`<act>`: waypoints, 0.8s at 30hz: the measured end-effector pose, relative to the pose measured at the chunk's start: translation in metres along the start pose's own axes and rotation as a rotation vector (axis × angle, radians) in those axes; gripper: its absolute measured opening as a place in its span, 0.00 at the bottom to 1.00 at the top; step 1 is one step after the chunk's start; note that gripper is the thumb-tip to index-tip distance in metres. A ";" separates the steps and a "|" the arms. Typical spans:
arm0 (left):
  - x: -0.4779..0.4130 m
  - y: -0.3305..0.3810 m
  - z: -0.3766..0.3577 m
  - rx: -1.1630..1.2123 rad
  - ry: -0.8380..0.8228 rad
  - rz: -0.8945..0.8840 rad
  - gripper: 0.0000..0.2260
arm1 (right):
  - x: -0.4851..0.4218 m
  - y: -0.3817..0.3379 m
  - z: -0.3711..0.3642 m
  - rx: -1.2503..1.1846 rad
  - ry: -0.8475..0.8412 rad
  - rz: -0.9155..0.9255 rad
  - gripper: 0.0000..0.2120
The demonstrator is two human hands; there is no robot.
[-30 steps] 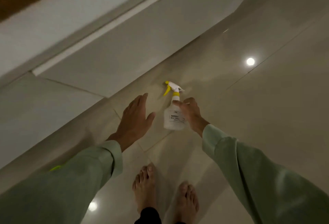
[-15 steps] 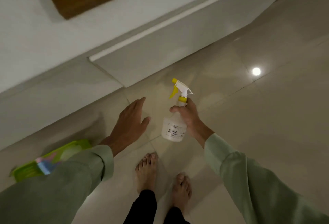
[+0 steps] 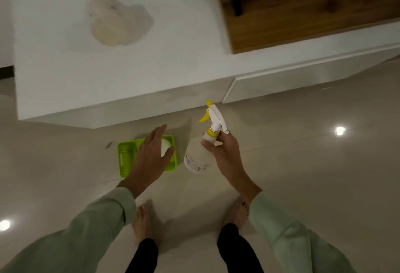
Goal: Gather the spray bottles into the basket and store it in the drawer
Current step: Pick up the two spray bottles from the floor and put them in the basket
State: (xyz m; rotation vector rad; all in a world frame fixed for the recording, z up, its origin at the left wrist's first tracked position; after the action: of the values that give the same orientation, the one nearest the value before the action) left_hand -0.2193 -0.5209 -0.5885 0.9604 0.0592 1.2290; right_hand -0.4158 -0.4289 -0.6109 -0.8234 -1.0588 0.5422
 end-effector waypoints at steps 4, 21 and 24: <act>0.022 -0.063 0.053 0.017 0.031 0.031 0.29 | 0.024 -0.025 -0.076 0.013 0.060 0.092 0.15; -0.008 -0.290 0.091 0.029 -0.066 0.110 0.30 | -0.036 0.080 -0.336 0.403 0.191 0.125 0.13; -0.027 -0.313 0.071 0.039 -0.084 0.121 0.31 | -0.057 0.110 -0.352 0.478 0.193 0.145 0.15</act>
State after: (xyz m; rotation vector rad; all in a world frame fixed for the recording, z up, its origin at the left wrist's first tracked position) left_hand 0.0457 -0.5881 -0.7581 1.0614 -0.0418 1.3007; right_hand -0.1186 -0.5197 -0.8174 -0.5170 -0.6558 0.7853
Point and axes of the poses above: each hand's wrist, its own x-axis away from the middle knuckle, its own z-axis out of the back of the hand, y = z × x, the point moved 8 cm from there along -x, towards the middle knuckle, and after that the axes turned 9 degrees about x, right-handed, at the moved point
